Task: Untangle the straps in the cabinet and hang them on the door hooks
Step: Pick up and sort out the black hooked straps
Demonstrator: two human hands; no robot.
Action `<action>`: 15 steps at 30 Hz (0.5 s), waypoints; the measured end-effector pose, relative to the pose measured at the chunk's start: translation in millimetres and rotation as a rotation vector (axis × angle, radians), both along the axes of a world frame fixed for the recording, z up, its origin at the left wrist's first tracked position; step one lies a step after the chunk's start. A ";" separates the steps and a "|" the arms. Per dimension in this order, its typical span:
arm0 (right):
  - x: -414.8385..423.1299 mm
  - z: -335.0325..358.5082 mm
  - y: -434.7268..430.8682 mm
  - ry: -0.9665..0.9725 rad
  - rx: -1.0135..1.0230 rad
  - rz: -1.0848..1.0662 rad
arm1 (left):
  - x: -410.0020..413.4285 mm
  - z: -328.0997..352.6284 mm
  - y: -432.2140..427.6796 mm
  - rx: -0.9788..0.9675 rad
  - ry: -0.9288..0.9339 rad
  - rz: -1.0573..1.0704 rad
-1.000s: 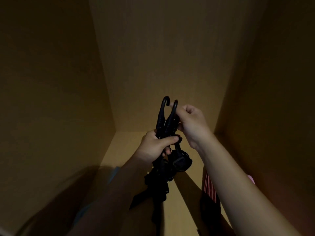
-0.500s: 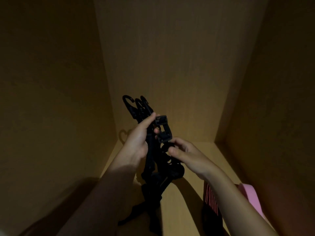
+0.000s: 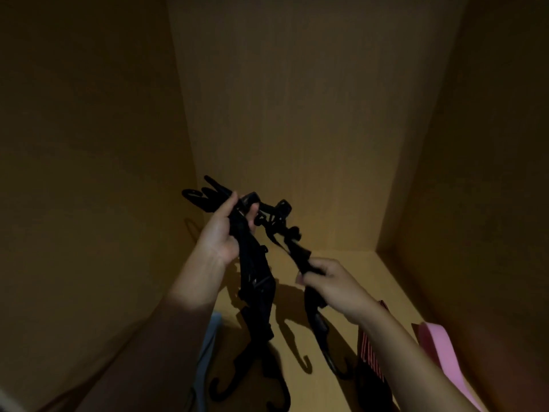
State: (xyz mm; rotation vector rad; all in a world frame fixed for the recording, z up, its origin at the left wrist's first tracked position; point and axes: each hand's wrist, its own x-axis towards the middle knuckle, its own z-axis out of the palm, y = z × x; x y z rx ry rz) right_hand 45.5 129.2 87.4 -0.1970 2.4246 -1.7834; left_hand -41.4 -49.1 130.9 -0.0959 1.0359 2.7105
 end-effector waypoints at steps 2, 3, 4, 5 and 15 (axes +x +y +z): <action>-2.3 5.5 0.8 -0.008 -0.181 -0.046 | 0.5 -5.8 -0.3 -0.073 -0.024 -0.019; -4.9 6.0 1.8 -0.023 -0.273 -0.039 | 0.6 -9.1 -0.1 -0.093 -0.035 -0.031; -6.5 7.7 3.0 -0.037 -0.351 -0.030 | 0.5 -12.0 0.6 -0.102 -0.040 -0.037; -8.3 8.1 6.0 -0.050 -0.389 -0.016 | 0.1 -14.1 0.9 -0.106 -0.043 -0.034; -24.3 -51.9 18.5 -0.217 -0.001 -0.184 | -9.9 3.2 3.0 -0.143 -0.103 0.078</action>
